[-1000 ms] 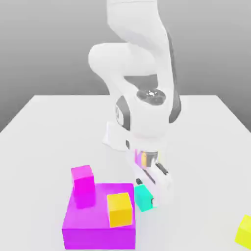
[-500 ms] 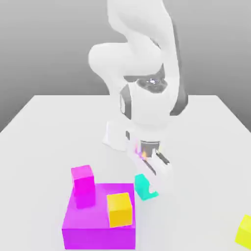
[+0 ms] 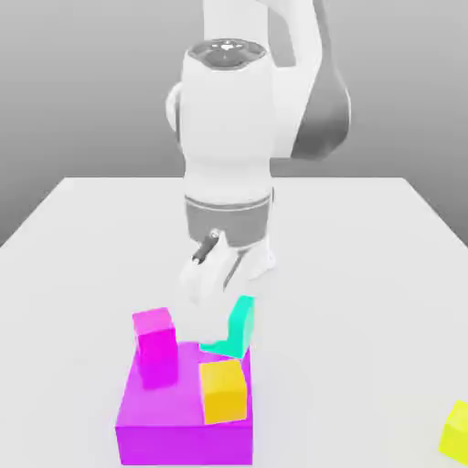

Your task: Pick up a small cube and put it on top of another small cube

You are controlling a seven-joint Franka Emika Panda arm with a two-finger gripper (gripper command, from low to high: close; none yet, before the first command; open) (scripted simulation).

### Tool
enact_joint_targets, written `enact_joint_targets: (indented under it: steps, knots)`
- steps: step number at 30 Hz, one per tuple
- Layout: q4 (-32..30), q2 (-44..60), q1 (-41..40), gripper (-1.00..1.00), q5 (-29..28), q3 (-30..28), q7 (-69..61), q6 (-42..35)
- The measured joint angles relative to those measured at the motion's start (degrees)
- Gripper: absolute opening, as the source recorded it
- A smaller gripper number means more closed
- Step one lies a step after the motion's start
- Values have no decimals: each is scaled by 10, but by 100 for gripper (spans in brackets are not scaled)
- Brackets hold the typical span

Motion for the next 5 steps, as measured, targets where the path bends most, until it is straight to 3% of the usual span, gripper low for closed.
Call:
enact_joint_targets:
  steps: [2,3,5]
  knots:
    - [-6,37,-1,-100,-9,0,11,43]
    - [-8,47,-1,100,-12,0,13,55]
    - [-8,47,-1,100,-12,0,13,55]
